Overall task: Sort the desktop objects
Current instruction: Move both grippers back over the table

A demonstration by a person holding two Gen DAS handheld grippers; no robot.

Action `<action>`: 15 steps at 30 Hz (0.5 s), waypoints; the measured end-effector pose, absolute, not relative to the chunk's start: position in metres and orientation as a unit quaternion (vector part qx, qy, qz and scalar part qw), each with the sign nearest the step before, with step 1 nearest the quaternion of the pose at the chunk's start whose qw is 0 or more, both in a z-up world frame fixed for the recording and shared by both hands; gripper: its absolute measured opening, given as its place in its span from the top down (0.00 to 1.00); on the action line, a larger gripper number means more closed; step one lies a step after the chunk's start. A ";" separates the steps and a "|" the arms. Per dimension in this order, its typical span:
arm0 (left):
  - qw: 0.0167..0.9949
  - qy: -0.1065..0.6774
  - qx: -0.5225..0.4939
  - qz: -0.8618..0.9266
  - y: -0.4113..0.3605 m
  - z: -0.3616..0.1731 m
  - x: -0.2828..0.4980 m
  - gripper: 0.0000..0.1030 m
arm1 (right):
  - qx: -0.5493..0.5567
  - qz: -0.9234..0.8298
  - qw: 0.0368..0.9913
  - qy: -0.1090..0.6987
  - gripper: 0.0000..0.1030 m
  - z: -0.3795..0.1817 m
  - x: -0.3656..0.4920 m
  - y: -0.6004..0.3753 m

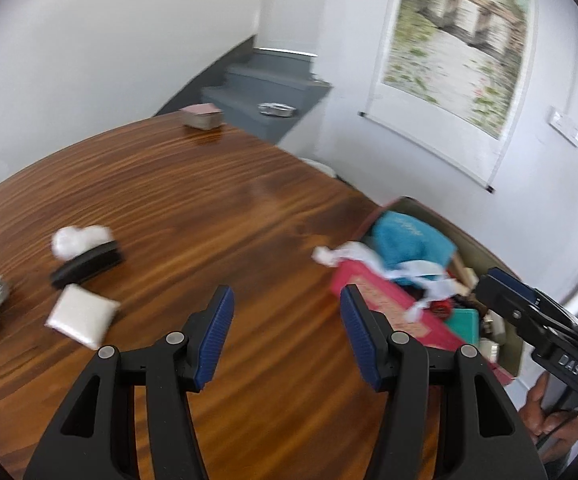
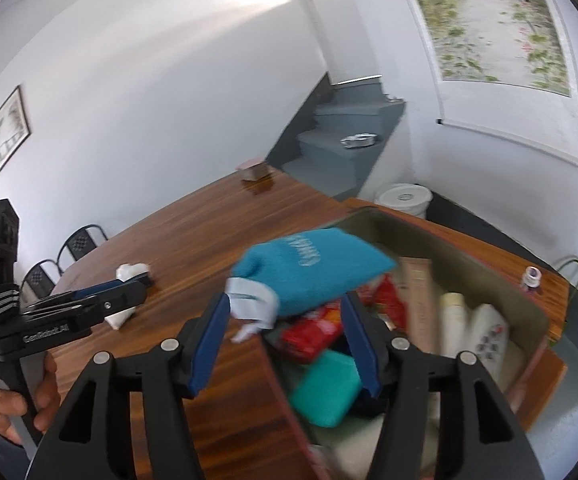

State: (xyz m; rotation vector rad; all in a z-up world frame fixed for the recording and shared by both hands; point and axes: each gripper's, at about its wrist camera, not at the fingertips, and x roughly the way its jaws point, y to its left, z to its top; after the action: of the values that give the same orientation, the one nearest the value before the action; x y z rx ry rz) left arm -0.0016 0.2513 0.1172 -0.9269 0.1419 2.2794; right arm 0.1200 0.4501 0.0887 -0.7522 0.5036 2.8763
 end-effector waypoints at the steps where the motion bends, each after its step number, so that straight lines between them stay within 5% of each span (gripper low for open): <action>1: 0.322 0.051 -0.354 0.877 0.242 0.117 -0.006 0.43 | -0.252 0.952 0.055 0.163 0.38 0.089 0.116 0.443; 15: 0.156 0.046 -0.353 0.921 0.091 0.098 -0.075 0.43 | -0.300 0.946 -0.029 0.120 0.33 0.073 0.074 0.374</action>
State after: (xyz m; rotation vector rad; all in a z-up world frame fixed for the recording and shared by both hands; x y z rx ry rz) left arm -0.0748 0.0910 0.0980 -1.0117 0.1326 2.6386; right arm 0.0740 0.3736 0.0733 -0.9591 0.3835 3.0283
